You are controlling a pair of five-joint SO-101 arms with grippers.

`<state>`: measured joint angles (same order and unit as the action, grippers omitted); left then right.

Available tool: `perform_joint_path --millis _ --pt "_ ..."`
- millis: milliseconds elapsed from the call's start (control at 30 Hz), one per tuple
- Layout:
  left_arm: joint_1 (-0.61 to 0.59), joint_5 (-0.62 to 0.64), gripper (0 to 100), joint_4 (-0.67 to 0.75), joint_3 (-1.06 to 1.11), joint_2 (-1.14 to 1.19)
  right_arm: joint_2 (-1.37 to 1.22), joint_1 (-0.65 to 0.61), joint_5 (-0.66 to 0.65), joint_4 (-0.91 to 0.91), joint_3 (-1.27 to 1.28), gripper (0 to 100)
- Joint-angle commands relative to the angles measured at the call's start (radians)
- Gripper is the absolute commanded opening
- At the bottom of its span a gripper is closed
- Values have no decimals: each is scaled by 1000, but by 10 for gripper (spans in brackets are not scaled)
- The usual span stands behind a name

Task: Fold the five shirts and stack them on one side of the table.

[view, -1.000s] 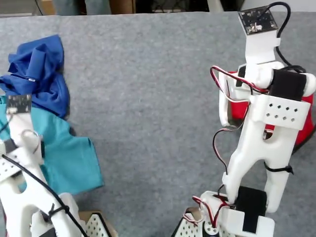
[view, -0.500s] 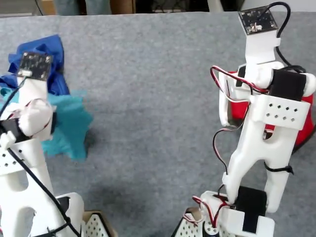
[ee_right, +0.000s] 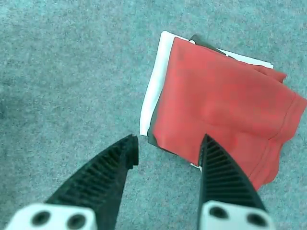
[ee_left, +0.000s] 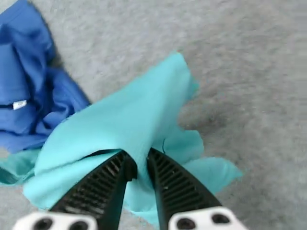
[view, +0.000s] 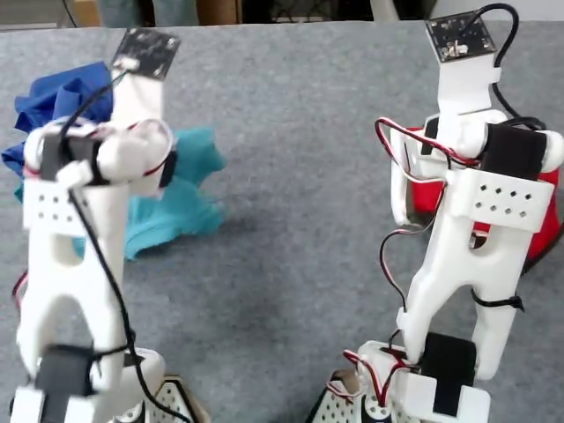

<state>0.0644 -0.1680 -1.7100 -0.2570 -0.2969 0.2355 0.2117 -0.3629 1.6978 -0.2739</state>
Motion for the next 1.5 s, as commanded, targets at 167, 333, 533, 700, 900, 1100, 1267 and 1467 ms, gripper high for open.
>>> perform_joint_path --millis 167,333,533,700,900,1100,1267,1467 --pt "-62 14 33 -51 -225 104 2 -14 5 -77 113 219" --pt "-191 9 110 -51 -223 106 -1 -38 5 -123 160 219" --pt "-352 11 266 -51 -159 103 -1 -175 6 -160 199 224" --pt "-568 6 266 -51 -79 104 -4 -342 11 -230 245 224" --pt "-854 5 266 63 295 117 -117 -606 107 -333 269 224" --pt "-934 -12 266 437 811 118 -363 -792 206 -371 136 224" --pt "-892 -12 266 692 1015 118 -501 -832 218 -330 -2 224" --pt "-809 120 234 818 1055 118 -559 -827 210 -181 -122 223"
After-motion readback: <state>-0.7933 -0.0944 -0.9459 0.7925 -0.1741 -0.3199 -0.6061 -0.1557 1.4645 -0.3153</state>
